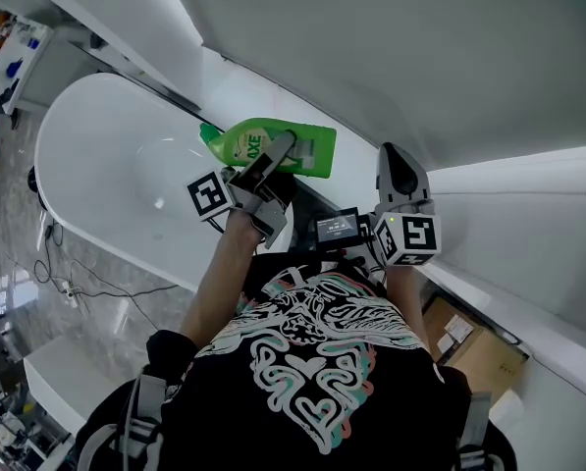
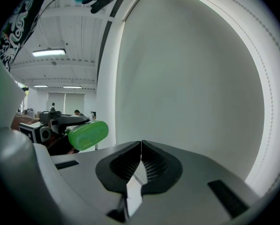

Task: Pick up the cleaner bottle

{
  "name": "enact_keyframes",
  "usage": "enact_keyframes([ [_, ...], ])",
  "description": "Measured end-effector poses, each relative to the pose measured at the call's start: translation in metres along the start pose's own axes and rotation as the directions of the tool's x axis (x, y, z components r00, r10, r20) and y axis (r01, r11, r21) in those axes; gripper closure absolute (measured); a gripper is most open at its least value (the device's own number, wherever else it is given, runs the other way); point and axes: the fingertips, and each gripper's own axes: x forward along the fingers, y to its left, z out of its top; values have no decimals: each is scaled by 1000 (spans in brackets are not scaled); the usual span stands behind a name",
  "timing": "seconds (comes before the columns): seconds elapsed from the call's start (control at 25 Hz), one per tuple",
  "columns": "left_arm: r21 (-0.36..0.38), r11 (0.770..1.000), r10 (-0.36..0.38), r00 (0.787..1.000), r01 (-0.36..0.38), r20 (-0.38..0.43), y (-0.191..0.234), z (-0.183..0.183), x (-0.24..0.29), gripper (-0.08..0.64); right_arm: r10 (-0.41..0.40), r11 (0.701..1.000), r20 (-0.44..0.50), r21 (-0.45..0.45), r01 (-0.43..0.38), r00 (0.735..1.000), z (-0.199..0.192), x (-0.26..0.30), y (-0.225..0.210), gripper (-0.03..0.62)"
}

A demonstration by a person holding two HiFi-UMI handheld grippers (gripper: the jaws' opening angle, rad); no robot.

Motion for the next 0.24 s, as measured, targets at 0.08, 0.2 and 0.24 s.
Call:
enact_keyframes([
  [0.08, -1, 1000, 1, 1000, -1, 1, -1, 0, 0, 356, 1, 1000, 1, 3, -1, 1000, 1, 0, 0, 564],
  [0.2, -2, 1000, 1, 1000, -1, -2, -2, -1, 0, 356, 2, 1000, 13, 13, -3, 1000, 3, -1, 1, 565],
  [0.24, -2, 1000, 1, 1000, -1, -4, -2, -1, 0, 356, 3, 1000, 17, 16, -3, 1000, 3, -2, 1, 564],
])
